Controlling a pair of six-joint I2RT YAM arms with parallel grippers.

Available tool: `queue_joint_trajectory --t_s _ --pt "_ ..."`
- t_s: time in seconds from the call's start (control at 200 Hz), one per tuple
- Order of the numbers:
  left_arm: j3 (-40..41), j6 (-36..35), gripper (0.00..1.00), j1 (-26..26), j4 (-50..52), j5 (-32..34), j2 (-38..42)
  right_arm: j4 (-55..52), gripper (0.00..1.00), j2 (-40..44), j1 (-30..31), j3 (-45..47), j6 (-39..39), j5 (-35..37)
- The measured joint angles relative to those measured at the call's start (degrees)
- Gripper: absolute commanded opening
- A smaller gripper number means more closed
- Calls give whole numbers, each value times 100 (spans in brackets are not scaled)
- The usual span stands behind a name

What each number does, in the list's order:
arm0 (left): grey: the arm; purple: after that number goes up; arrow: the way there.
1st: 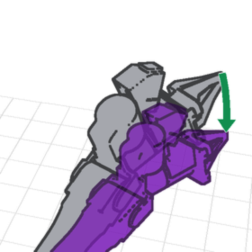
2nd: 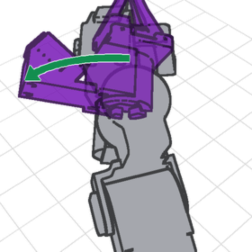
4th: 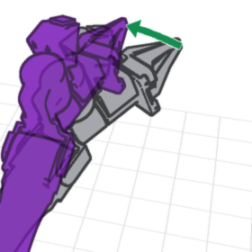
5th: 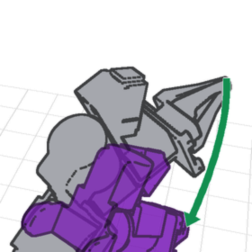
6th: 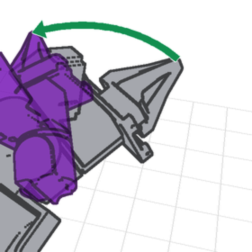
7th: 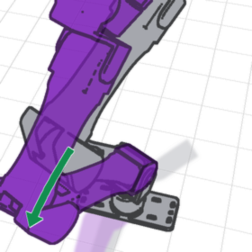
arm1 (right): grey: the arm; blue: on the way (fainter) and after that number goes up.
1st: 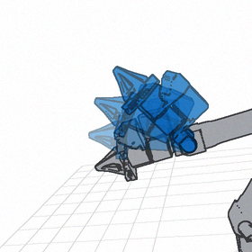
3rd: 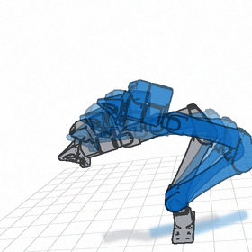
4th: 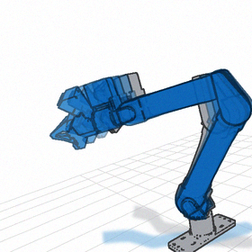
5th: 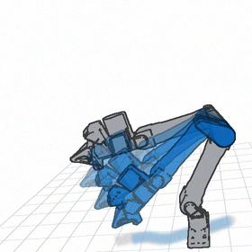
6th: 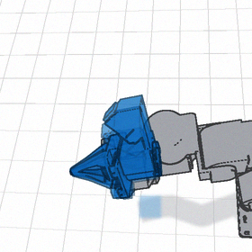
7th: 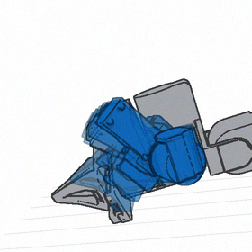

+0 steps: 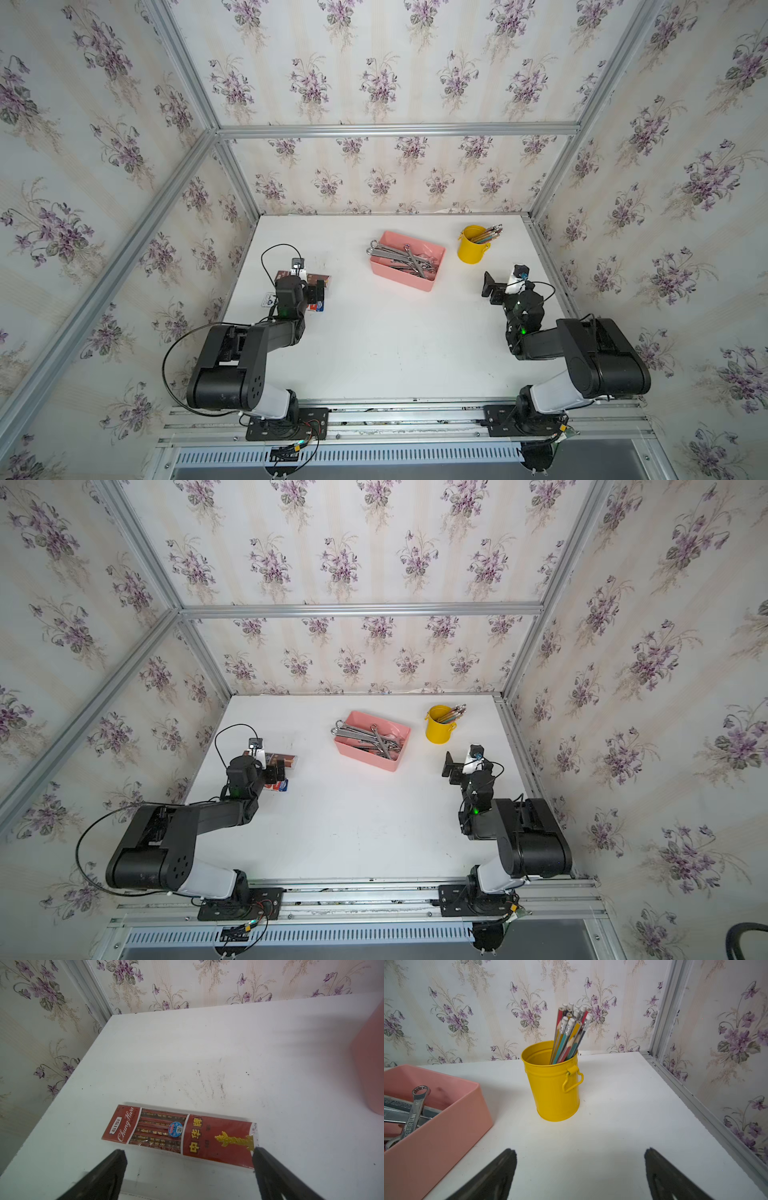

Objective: Take out the wrench from the storage box
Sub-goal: Adjust the storage box at the center of the board.

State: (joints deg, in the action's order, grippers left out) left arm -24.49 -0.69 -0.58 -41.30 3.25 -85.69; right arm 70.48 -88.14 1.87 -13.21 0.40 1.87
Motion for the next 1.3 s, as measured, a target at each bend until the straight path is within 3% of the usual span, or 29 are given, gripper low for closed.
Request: queue_joint_trajectory --t_s 0.564,0.769,0.974,1.109,1.299 --pt "-33 -2 99 -15 59 52 48 -72 100 92 -4 -2 0 -50" --pt "-566 33 99 -20 1268 -31 1187 -1250 100 1276 -4 -501 -216 -772" --pt "-1073 1237 99 -153 2933 -374 2116 -3252 98 1685 737 -1762 -769 -1626" --pt "-1377 2391 99 -468 3987 -719 2013 -4446 96 1073 1132 -2673 -1187 -1965" --pt "-1709 3429 99 -968 4769 -1213 1628 -5617 90 -284 1211 -4238 -1615 -2184"
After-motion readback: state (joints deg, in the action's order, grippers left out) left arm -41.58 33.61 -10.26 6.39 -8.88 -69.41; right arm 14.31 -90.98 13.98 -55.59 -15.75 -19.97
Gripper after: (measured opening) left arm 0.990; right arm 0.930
